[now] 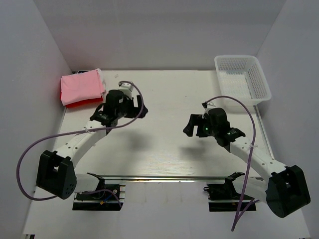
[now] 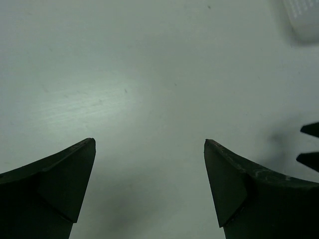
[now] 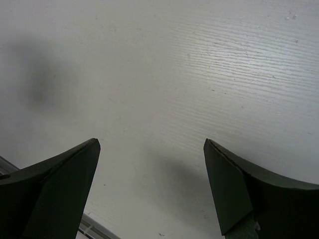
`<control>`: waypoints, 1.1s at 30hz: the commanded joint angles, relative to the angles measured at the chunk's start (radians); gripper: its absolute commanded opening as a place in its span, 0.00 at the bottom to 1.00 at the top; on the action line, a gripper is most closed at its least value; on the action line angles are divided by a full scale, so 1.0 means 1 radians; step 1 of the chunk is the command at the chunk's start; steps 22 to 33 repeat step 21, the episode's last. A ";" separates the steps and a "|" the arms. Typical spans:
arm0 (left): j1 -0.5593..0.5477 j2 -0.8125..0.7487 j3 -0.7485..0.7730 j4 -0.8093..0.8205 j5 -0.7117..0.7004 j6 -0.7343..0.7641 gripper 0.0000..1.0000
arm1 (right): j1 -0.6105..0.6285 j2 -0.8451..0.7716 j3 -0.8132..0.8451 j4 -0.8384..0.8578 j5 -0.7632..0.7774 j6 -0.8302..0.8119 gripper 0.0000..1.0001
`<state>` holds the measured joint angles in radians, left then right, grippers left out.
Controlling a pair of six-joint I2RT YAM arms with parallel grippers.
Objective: Fold and stack the t-shirts
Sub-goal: Put the neatly folded tshirt into the corner of the board with the left arm
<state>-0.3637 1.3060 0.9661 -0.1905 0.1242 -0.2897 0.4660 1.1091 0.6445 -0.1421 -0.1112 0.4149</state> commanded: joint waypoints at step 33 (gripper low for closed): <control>-0.339 -0.248 -0.198 -0.102 -0.227 -0.100 1.00 | 0.002 -0.153 -0.175 0.196 -0.055 0.036 0.90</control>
